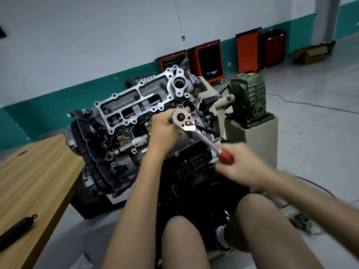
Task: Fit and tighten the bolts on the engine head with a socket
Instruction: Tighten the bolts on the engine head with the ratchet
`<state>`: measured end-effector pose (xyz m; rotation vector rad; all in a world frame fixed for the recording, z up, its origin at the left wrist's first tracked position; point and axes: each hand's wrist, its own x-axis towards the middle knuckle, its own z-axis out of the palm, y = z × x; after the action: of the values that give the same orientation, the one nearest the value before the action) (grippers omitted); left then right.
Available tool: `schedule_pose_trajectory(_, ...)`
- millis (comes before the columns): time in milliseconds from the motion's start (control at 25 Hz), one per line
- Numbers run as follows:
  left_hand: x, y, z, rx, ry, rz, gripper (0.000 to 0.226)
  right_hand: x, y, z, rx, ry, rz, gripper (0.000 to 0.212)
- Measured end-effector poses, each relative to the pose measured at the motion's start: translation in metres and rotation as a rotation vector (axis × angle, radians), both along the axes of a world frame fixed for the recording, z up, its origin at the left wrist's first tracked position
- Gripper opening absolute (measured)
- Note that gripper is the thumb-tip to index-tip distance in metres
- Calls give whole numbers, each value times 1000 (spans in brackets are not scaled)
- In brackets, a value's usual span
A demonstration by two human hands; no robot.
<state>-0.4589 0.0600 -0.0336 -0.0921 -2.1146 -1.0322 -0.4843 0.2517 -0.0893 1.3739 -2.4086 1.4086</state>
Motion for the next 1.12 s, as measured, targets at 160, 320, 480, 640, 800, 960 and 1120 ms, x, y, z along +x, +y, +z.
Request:
schedule_pose_trajectory(160,-1,-8,0,0,0,48,51,-54,18,57,243,374,-98,35)
schedule_pose_trajectory(320,1,-1,-4,44,26,25,53,9,-12,-12,-117,2,-53,26)
schedule_pose_trajectory(480,-1,-1,-4,82,39,46,53,93,-89,-47,-540,-540,-26,25)
schedule_pose_trajectory(640,1,-5,-3,26,4,22,55,66,-62,-41,-375,-427,-3,34)
schedule_pose_trajectory(800,-3,-2,-1,38,24,9,47,-26,9,18,105,106,17,32)
schedule_pose_trajectory(960,-4,-5,-3,48,-1,34,40,-53,15,42,162,296,-80,29)
schedule_pose_trajectory(1120,-2,1,-4,24,24,26,23,32,-28,-29,-255,-219,-4,35)
